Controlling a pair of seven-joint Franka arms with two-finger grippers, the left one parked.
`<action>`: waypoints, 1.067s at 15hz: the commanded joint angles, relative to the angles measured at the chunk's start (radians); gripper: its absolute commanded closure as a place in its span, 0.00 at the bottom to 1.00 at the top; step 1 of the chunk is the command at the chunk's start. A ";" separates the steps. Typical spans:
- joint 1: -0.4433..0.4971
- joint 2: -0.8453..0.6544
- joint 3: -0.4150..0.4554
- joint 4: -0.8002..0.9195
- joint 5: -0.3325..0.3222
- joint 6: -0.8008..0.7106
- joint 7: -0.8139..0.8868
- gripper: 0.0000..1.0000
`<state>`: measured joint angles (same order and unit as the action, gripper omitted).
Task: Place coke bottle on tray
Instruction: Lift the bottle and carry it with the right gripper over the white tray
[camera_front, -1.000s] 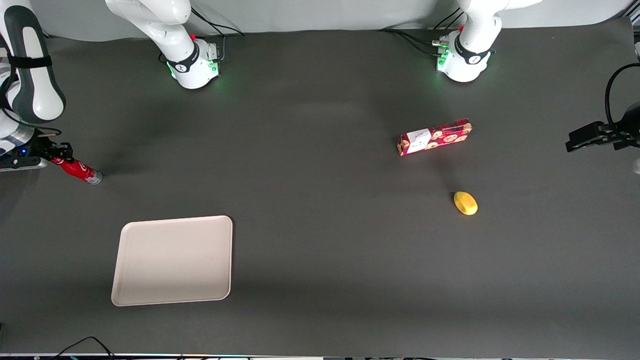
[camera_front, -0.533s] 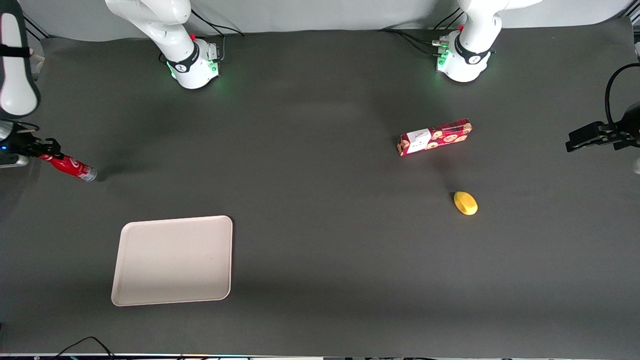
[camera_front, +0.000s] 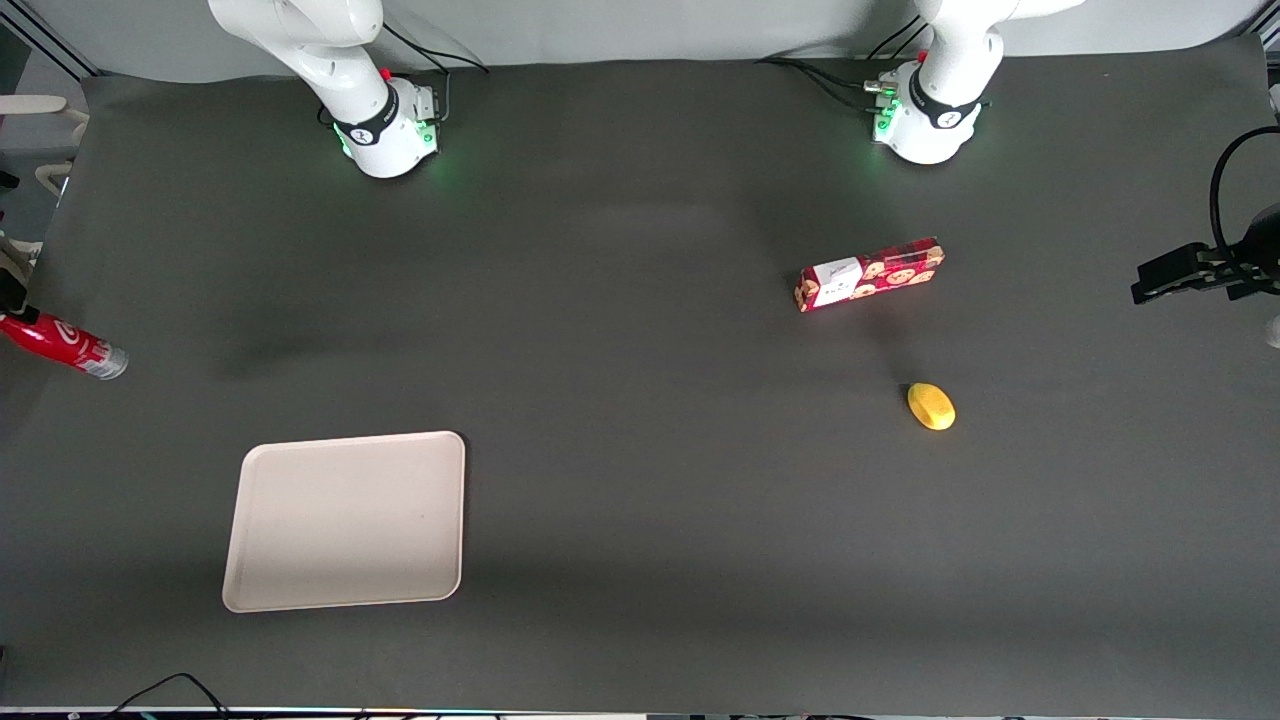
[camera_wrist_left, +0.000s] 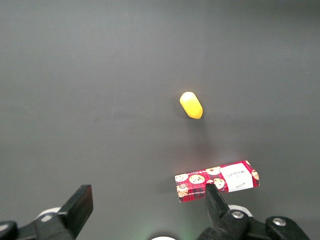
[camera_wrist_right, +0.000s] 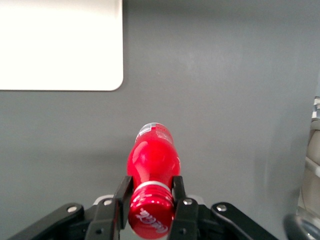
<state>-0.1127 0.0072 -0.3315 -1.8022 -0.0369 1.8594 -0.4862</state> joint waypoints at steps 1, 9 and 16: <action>0.007 0.153 0.051 0.318 0.012 -0.175 0.086 1.00; 0.007 0.538 0.175 0.831 0.031 -0.284 0.262 1.00; 0.005 0.763 0.304 0.888 0.031 -0.037 0.391 1.00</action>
<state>-0.0958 0.6632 -0.0484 -0.9896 -0.0194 1.7642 -0.1231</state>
